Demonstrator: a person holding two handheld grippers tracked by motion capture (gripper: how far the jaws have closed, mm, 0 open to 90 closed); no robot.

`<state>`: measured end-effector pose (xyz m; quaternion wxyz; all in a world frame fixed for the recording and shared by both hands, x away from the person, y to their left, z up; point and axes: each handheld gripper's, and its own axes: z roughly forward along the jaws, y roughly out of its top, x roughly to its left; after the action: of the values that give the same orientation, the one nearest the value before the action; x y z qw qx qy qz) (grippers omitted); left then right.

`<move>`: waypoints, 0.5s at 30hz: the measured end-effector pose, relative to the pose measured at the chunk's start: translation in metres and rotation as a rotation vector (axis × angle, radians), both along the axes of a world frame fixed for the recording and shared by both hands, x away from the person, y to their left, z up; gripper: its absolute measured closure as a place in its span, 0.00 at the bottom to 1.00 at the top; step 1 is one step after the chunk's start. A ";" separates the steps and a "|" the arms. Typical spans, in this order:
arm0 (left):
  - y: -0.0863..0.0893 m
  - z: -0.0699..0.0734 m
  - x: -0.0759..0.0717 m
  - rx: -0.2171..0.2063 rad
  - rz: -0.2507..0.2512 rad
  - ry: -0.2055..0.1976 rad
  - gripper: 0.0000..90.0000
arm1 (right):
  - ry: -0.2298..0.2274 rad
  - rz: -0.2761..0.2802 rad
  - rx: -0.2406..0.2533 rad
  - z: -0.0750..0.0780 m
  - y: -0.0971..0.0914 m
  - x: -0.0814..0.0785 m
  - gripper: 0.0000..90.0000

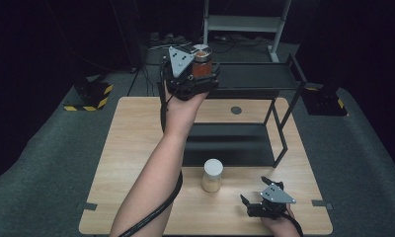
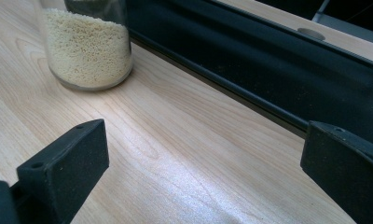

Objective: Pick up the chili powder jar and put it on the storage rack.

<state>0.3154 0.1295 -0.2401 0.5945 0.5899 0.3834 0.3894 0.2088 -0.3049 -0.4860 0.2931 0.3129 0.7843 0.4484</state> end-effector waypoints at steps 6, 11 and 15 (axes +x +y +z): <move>0.005 -0.004 -0.012 0.000 -0.018 -0.002 0.00 | -0.003 0.000 -0.004 0.000 0.001 0.000 0.00; 0.009 -0.009 -0.027 0.013 -0.016 -0.009 0.00 | -0.004 0.002 -0.009 0.000 0.001 0.000 0.00; 0.013 -0.012 -0.040 0.025 -0.014 -0.012 0.00 | -0.006 0.003 -0.010 0.000 0.001 -0.001 0.00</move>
<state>0.2753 0.1422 -0.2524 0.5919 0.5976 0.3709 0.3936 0.2082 -0.3036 -0.4860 0.2963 0.3092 0.7860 0.4458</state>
